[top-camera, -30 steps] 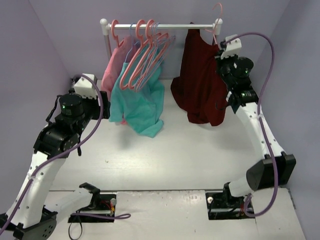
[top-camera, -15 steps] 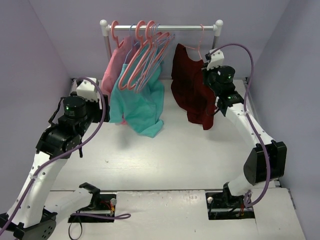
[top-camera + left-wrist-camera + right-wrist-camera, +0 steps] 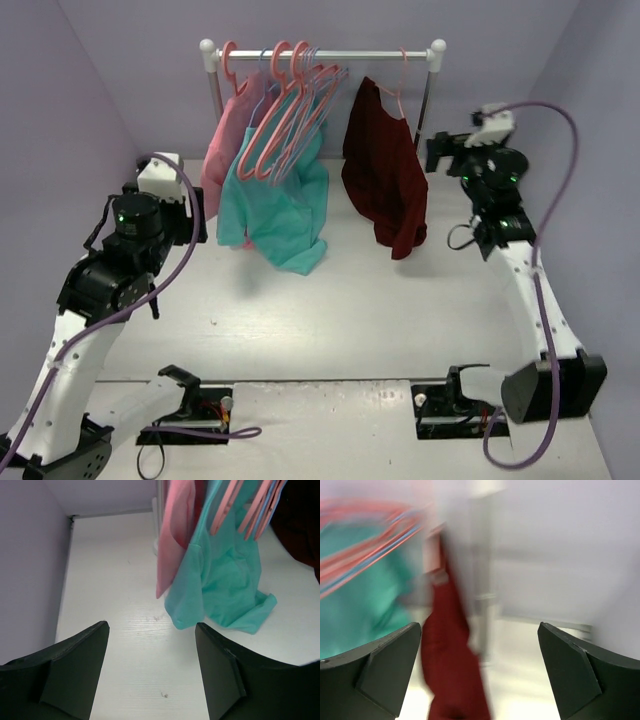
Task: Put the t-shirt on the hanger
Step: Reset both arms
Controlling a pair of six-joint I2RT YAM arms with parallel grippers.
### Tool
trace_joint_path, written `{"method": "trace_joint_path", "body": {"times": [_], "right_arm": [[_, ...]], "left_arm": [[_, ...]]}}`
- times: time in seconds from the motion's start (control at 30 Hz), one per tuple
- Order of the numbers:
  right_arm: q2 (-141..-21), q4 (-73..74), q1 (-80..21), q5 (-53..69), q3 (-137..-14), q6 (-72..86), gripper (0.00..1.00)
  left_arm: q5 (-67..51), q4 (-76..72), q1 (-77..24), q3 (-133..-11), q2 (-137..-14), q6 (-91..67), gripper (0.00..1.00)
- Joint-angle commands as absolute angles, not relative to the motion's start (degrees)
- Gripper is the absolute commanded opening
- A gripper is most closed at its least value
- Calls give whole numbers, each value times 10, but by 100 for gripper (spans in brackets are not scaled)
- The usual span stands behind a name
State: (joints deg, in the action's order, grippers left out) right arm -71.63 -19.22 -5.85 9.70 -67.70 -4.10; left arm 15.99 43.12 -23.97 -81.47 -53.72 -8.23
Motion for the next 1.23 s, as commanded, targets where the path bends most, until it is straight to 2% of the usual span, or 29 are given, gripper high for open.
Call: {"method": "trace_joint_path", "body": {"times": [0.0, 0.17, 0.37, 0.57, 1.2], "right_arm": [[-611, -221, -13, 49, -686, 18, 100], [-472, -198, -18, 36, -590, -112, 100], [-342, -126, -18, -49, -526, -75, 100], [-355, -86, -27, -81, -540, -26, 100], [-430, -79, -50, -191, -598, -2, 100]], "left_arm": [[217, 425, -237, -858, -521, -60, 66], [275, 429, -237, -853, -498, -40, 68], [293, 429, -237, -830, -449, -51, 70], [287, 351, -237, -711, -376, -48, 70], [321, 353, -237, -734, -390, -55, 71]]}}
